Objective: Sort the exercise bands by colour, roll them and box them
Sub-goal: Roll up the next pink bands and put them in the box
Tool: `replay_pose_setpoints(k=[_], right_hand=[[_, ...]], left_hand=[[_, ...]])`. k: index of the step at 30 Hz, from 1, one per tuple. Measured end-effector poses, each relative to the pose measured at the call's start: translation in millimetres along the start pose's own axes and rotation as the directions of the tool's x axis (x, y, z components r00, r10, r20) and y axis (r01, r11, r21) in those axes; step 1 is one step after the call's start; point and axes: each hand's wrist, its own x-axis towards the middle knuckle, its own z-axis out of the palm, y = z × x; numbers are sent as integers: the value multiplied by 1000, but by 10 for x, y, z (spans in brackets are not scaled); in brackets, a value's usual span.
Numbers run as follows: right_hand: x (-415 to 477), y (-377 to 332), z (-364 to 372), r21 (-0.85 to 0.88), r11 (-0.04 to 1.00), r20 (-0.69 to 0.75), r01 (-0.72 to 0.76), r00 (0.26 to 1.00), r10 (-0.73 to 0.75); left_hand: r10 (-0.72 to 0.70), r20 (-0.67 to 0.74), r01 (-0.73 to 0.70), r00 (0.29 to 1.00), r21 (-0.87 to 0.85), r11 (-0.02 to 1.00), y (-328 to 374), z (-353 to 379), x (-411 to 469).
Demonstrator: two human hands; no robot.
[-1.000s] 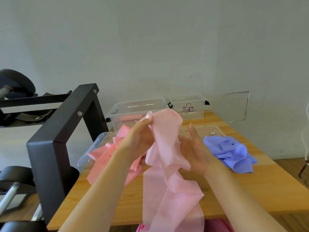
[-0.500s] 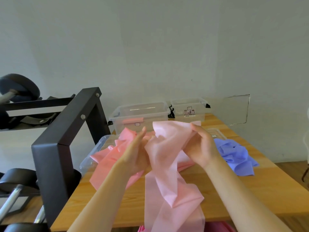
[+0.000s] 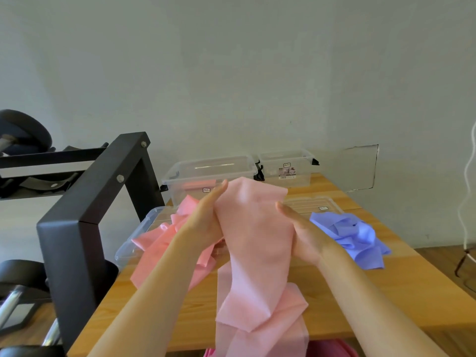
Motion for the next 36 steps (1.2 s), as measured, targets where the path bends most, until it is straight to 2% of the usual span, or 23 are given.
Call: replay_pose_setpoints(k=[6, 9, 12, 15, 17, 19, 21, 27, 33, 36], right_hand=[[49, -97, 88, 11, 985, -229, 170, 960, -163], [60, -117, 106, 13, 981, -286, 192, 941, -180], [75, -90, 75, 31, 983, -280, 182, 945, -167], [95, -35, 80, 197, 971, -167, 139, 980, -106], [137, -3, 88, 259, 961, -161, 97, 985, -56], [193, 16, 79, 222, 972, -221, 79, 975, -28], [259, 31, 47, 170, 977, -268, 128, 960, -79], [405, 137, -99, 134, 977, -276, 169, 953, -127], [538, 208, -226, -99, 989, -353, 111, 925, -139], [573, 205, -280, -201, 969, -310, 144, 929, -203]], left_hand=[[63, -60, -52, 996, 161, 986, -49, -43, -27], [77, -58, -65, 995, 188, 980, -99, -126, -60], [68, -4, -65, 998, 235, 970, -159, -191, -94], [17, 68, -36, 998, 283, 958, -223, -225, -116], [30, 86, -53, 996, 269, 962, -228, -197, -147], [34, 36, -41, 999, 211, 977, -227, -139, -149], [26, -34, -19, 999, 178, 984, -252, -97, -132], [-2, -138, 12, 990, 69, 998, -392, -112, -8], [64, -198, -42, 978, 114, 993, -425, -96, 81], [68, -241, -24, 968, 183, 983, -455, -188, 126]])
